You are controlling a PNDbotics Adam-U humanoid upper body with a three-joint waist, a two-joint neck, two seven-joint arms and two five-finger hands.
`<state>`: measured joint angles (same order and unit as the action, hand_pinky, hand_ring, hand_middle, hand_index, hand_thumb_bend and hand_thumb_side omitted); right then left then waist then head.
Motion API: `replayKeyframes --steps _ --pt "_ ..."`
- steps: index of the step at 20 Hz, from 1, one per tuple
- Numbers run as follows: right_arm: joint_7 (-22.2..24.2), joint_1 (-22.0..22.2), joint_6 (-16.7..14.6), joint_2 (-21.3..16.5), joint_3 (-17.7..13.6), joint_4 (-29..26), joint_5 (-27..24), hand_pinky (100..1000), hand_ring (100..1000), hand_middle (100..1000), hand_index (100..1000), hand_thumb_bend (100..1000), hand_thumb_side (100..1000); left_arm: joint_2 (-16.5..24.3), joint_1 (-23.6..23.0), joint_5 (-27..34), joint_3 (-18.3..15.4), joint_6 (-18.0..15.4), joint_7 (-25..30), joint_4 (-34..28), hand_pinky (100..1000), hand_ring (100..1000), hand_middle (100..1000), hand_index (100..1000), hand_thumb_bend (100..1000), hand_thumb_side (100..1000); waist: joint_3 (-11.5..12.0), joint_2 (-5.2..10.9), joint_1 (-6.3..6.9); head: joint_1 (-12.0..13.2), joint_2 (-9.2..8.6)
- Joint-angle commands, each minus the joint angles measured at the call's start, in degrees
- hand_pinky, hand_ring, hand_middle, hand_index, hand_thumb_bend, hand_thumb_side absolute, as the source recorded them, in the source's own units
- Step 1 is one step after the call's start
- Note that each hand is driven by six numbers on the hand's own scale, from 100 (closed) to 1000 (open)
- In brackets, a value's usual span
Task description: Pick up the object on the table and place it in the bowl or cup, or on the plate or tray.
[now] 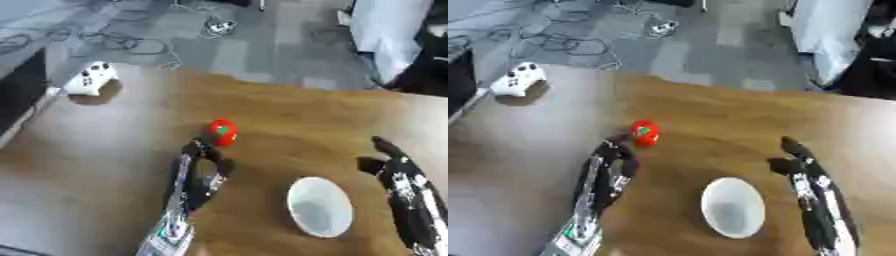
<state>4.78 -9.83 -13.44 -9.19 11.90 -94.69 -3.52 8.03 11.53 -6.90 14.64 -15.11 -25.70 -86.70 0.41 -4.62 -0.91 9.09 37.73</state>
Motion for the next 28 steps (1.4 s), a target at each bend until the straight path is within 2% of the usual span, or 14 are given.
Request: replayKeyframes --steps 1,5,11,18,21,22,24,27,28 --pt "-0.1 -0.1 -0.1 -0.8 -0.3 -1.2 0.0 775 738 924 852 100 710 0.8 0.7 -0.8 -0.3 0.3 0.1 -1.4 1000 422 398 766 789 739 -0.2 0.49 -0.08 0.2 0.92" --pt "-0.1 0.1 -0.2 -1.0 -0.4 -1.2 0.1 775 738 925 853 100 711 1.5 1.1 -2.0 -0.4 0.5 0.5 -1.7 1000 417 396 773 797 753 -0.1 0.37 -0.15 1.2 2.23" --pt "-0.3 1.2 -0.3 -1.7 -0.7 -1.0 0.5 778 738 927 854 100 718 3.6 2.4 -7.1 -1.1 1.7 1.2 -2.9 1000 418 399 775 805 766 -0.1 0.03 -0.11 4.1 3.47" --pt "-0.3 1.5 -0.3 -2.2 -0.8 -0.9 0.7 779 737 927 854 100 725 3.8 4.5 -5.2 -1.4 2.5 1.2 -3.7 1000 419 405 776 802 767 -0.1 -0.36 0.46 6.1 4.05" --pt "-0.1 1.7 -0.3 -2.5 -0.7 -0.7 0.8 779 737 927 854 100 727 5.9 7.3 -8.5 -2.0 4.5 2.9 -3.7 1000 438 418 782 817 775 0.0 -0.3 0.96 6.5 4.39" --pt "-0.1 1.7 -0.3 -2.5 -0.6 -0.7 0.8 779 737 927 854 100 730 7.3 8.8 -10.4 -2.1 5.5 4.0 -3.6 1000 459 430 783 807 732 0.0 -0.3 1.21 6.8 4.41" --pt "0.1 1.7 -0.2 -2.7 -0.4 -0.6 0.8 779 737 927 855 100 731 9.5 11.4 -14.9 -2.2 7.4 6.7 -3.7 1000 491 449 779 812 717 -0.1 -0.42 1.51 7.2 4.36" --pt "0.3 1.6 -0.2 -2.7 -0.3 -0.6 0.8 780 737 927 855 100 733 11.0 14.5 -20.9 -2.2 8.9 10.4 -4.1 1000 511 461 777 825 724 -0.5 -0.67 1.65 7.6 4.23" --pt "0.4 1.6 -0.2 -2.8 -0.2 -0.6 0.8 780 737 927 854 100 733 11.0 15.4 -21.8 -2.1 9.0 10.9 -3.9 1000 520 469 777 855 731 -0.6 -0.79 1.61 7.8 4.14"
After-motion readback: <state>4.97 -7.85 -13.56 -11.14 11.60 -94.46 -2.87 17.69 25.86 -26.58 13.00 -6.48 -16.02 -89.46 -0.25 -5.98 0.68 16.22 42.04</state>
